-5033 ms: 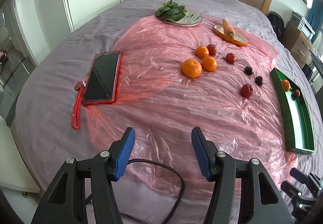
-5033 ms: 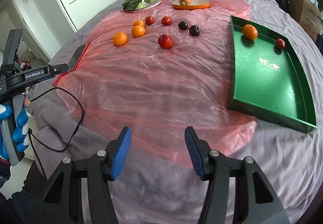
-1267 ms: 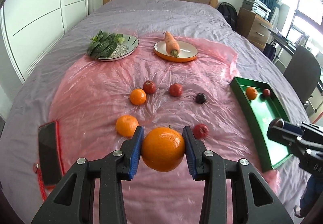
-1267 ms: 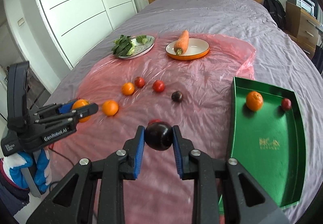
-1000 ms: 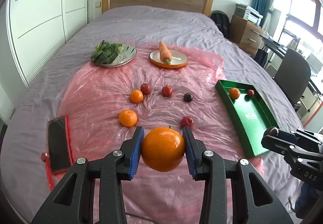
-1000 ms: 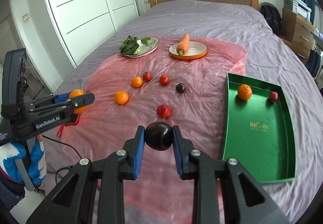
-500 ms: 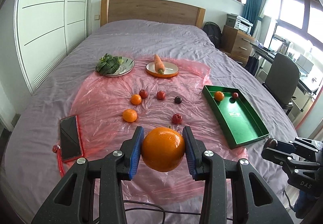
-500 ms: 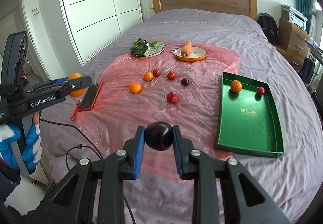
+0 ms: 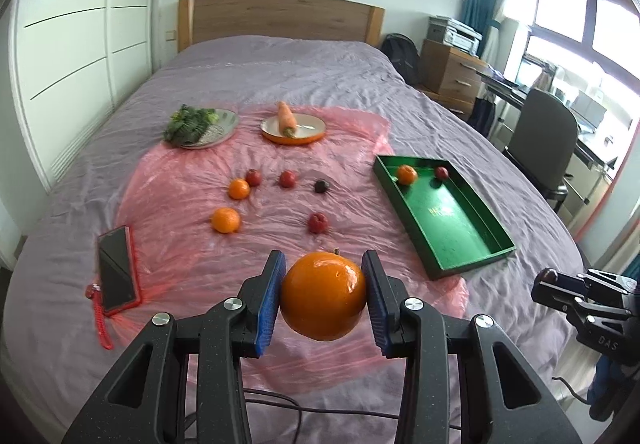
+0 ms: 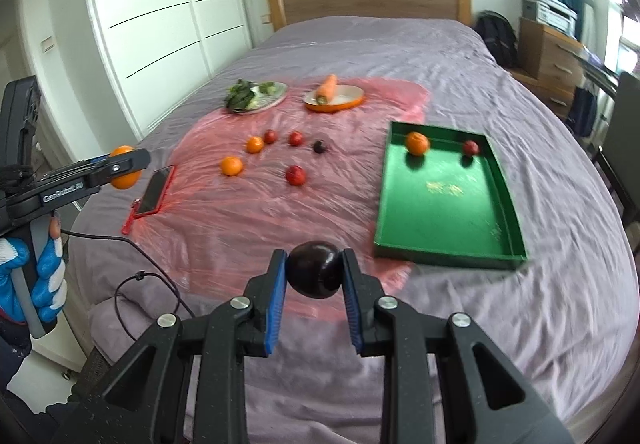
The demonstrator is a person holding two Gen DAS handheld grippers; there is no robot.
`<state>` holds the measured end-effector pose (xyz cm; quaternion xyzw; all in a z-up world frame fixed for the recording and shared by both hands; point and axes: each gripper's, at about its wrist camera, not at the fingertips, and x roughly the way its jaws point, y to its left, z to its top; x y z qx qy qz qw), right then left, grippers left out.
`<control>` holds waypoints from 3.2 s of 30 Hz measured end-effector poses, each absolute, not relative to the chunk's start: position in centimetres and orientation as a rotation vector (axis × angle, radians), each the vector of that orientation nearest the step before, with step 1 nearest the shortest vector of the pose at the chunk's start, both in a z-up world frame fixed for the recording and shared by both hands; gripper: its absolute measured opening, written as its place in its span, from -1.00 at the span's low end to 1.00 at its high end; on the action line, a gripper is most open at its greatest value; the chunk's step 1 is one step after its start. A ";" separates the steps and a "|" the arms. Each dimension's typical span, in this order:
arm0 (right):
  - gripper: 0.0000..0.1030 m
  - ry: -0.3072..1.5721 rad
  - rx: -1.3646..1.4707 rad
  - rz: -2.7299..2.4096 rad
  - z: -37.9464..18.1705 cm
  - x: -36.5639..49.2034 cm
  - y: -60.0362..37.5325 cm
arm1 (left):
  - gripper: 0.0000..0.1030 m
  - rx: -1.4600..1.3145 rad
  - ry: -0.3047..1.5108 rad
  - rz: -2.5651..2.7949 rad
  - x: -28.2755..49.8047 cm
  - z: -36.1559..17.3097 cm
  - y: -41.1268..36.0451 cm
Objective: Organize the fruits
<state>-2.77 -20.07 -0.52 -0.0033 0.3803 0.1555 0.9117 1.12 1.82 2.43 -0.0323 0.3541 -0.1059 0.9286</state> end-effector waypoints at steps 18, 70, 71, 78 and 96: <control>-0.28 0.799 0.075 0.189 -2.9 2.7 -30.9 | -0.33 0.007 0.839 -0.406 7.8 1.4 -11.5; 0.58 0.979 0.052 0.068 -12.5 27.9 -34.6 | -0.12 0.094 1.012 -0.445 26.9 -9.1 -22.2; 0.58 0.973 0.055 0.066 -12.1 27.5 -34.6 | -0.12 0.095 1.005 -0.447 26.6 -8.7 -22.1; 0.58 0.942 0.064 0.058 -9.6 24.6 -34.7 | -0.11 0.069 0.981 -0.437 23.8 -6.4 -20.6; 0.59 0.898 0.073 0.079 -5.8 11.9 -33.2 | -0.11 0.059 0.884 -0.348 11.5 -3.2 -15.1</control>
